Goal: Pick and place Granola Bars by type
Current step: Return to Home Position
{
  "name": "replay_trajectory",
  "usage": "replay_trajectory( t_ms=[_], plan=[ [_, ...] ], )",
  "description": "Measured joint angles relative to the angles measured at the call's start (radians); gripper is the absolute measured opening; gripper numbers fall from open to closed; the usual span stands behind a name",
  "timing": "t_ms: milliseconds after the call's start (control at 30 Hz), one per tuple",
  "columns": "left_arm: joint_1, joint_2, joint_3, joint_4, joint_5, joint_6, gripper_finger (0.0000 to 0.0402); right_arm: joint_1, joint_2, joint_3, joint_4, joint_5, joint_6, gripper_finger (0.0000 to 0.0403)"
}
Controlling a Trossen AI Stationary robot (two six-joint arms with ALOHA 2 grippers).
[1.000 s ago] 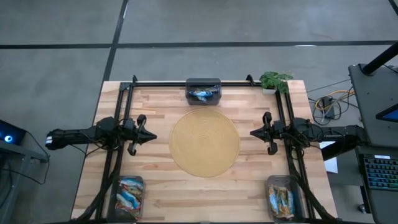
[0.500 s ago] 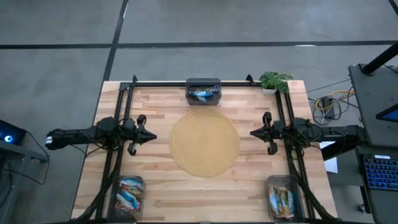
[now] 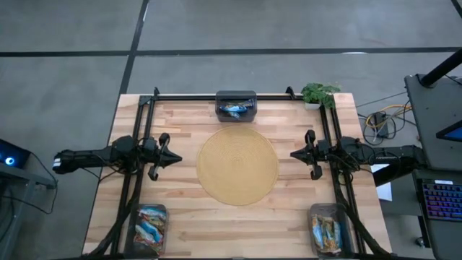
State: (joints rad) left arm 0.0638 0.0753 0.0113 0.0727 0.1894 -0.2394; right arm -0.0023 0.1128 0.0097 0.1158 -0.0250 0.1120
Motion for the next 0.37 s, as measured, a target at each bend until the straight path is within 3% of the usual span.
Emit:
replay_trajectory(
  t_ms=[367],
  plan=[
    [0.0,0.0,0.0,0.004,0.0,0.0,0.0,0.0,0.0,0.0,0.0,0.0,0.0,0.0009]
  ],
)
